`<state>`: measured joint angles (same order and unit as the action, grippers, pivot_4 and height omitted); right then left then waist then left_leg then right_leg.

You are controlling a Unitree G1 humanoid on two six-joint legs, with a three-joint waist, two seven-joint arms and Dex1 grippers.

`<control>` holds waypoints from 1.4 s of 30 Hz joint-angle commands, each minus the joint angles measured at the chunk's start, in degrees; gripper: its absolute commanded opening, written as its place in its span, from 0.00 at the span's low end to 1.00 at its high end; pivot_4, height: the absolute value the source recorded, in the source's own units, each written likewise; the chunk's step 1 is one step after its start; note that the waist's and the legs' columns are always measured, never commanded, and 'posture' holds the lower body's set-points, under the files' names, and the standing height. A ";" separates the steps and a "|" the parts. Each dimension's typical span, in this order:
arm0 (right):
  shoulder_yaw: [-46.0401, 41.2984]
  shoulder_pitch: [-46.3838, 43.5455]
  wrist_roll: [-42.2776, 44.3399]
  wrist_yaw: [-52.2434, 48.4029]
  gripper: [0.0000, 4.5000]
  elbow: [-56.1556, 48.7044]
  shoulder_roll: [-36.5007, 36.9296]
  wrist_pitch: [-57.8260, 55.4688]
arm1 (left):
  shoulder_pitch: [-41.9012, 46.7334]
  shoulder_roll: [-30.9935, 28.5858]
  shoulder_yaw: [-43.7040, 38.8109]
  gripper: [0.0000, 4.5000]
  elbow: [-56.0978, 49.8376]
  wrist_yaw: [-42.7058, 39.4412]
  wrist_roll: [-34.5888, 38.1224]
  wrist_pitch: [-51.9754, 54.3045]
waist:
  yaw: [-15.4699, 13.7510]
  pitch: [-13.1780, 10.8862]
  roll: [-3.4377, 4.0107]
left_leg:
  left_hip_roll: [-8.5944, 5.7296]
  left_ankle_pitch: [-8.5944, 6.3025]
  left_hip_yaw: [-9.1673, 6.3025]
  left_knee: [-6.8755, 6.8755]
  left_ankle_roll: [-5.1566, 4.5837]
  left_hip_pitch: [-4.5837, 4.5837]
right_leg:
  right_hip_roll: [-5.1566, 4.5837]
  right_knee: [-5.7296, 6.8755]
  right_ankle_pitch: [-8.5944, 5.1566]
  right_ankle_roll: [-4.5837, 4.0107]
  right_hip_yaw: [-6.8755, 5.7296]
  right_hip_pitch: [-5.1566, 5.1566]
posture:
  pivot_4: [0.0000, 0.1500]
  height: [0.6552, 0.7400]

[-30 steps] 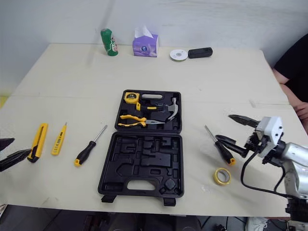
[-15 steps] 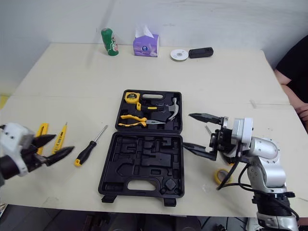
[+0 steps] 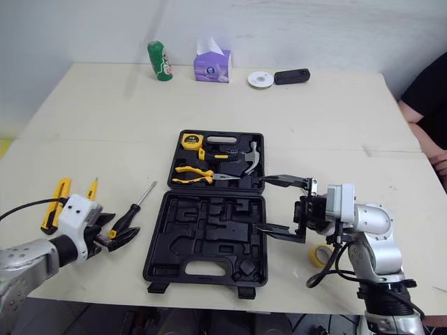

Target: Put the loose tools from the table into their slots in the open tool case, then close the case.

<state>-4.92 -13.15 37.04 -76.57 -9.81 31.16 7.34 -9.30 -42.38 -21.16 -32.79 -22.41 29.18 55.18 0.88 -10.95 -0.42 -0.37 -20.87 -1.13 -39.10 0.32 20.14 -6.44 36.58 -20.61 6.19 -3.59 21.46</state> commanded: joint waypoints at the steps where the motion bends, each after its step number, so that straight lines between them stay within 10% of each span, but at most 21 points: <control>1: -0.58 -0.05 0.19 1.35 1.00 -2.83 0.48 -0.48 | -0.99 -1.38 0.90 0.63 0.50 -0.22 -1.50 1.69 | -0.42 0.00 0.00 | 0.00 0.00 0.00 0.00 0.00 0.00 | 0.00 -0.01 0.00 0.00 0.00 0.00 | 1.00 1.00; 6: -0.90 -0.68 -0.76 2.41 1.00 -2.25 0.66 -0.27 | 0.39 -1.86 0.69 0.24 1.80 -1.36 -1.17 1.82 | -0.70 0.00 0.00 | -0.01 0.00 0.01 0.01 0.00 0.00 | 0.00 -0.04 0.00 0.00 0.02 0.01 | 1.00 1.00; 22: -5.85 2.39 -2.82 4.63 1.00 0.19 3.25 1.63 | 19.33 -5.47 -3.43 0.24 7.01 -10.39 5.38 -3.15 | -0.89 0.03 0.04 | -0.03 0.01 -0.05 -0.03 0.01 0.07 | 0.00 -0.04 0.01 -0.01 -0.09 0.01 | 1.00 1.00; 42: -3.36 -4.35 -5.93 19.31 1.00 -10.22 4.12 -8.55 | 55.84 -10.92 43.30 0.24 19.87 -41.94 -17.62 -19.77 | -0.81 0.01 0.06 | 0.03 0.04 0.03 -0.03 0.00 0.15 | 0.62 0.20 0.05 0.07 0.04 0.08 | 1.00 1.00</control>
<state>-8.83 -17.01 31.09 -58.84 -16.47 34.79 -0.14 43.82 -54.01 18.07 -12.30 -61.93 16.13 38.63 0.07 -10.94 -0.36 -0.33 -20.83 -1.11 -39.13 0.32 20.29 -5.81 36.78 -20.56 6.26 -3.54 21.54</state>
